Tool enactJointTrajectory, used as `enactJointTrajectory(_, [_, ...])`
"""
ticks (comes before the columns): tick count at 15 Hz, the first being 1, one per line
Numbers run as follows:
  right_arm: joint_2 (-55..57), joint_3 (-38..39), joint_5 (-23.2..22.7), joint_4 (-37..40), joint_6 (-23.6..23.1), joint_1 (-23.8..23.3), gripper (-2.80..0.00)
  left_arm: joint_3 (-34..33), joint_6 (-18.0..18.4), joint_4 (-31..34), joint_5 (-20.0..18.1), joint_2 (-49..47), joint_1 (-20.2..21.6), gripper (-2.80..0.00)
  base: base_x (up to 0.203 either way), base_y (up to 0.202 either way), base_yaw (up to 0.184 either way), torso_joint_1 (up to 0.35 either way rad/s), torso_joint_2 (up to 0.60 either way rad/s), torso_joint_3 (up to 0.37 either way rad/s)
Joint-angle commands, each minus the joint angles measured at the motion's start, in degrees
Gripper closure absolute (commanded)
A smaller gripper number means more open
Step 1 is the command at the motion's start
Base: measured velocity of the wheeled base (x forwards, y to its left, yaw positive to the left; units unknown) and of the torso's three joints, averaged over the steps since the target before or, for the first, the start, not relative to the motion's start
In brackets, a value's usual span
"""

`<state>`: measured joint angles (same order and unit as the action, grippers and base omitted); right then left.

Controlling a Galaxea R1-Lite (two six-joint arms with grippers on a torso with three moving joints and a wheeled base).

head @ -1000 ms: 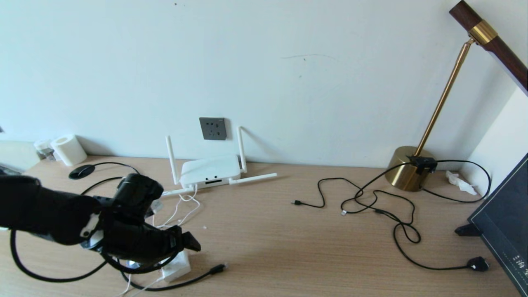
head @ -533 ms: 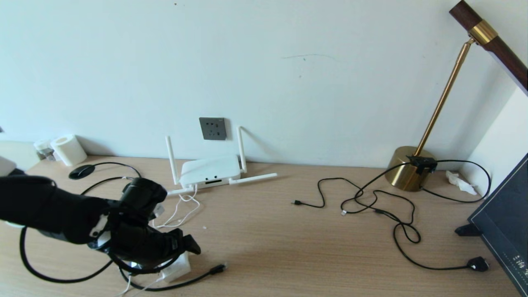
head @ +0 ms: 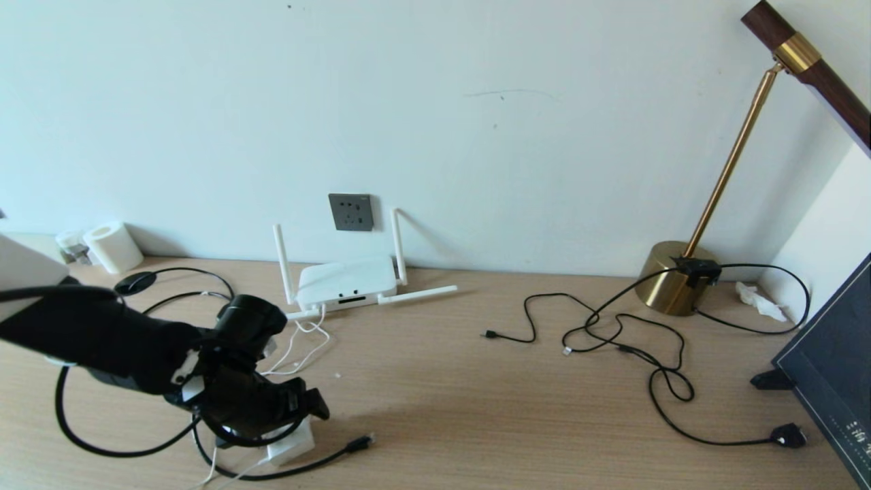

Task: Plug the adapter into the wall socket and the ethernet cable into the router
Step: Plug plug into socket

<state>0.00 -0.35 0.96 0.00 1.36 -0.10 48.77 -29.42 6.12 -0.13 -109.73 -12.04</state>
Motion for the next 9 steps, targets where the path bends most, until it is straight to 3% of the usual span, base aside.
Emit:
enactJointTrajectory(1, [0.0,0.0,0.0,0.0,0.04,0.01,0.0,-0.34,-0.46,0.12,-0.31,-0.22,-0.17,-2.8,0.0,0.0,0.0,0.0,0.0,0.0])
enactJointTrajectory(5, [0.0,0.0,0.0,0.0,-0.03,0.01,0.0,-0.99,-0.37,0.03,-0.15,0.23,-0.26,-2.8,0.0,0.0,0.0,0.0,0.0,0.0])
enactJointTrajectory(6, [0.0,0.0,0.0,0.0,0.04,0.01,0.0,-0.96,-0.37,0.03,-0.04,0.06,-0.26,0.0,0.0,0.0,0.0,0.0,0.0,0.0])
enactJointTrajectory(9, [0.0,0.0,0.0,0.0,0.05,0.01,0.0,-1.13,-0.29,-0.06,0.05,-0.51,-0.26,0.0,0.0,0.0,0.0,0.0,0.0,0.0])
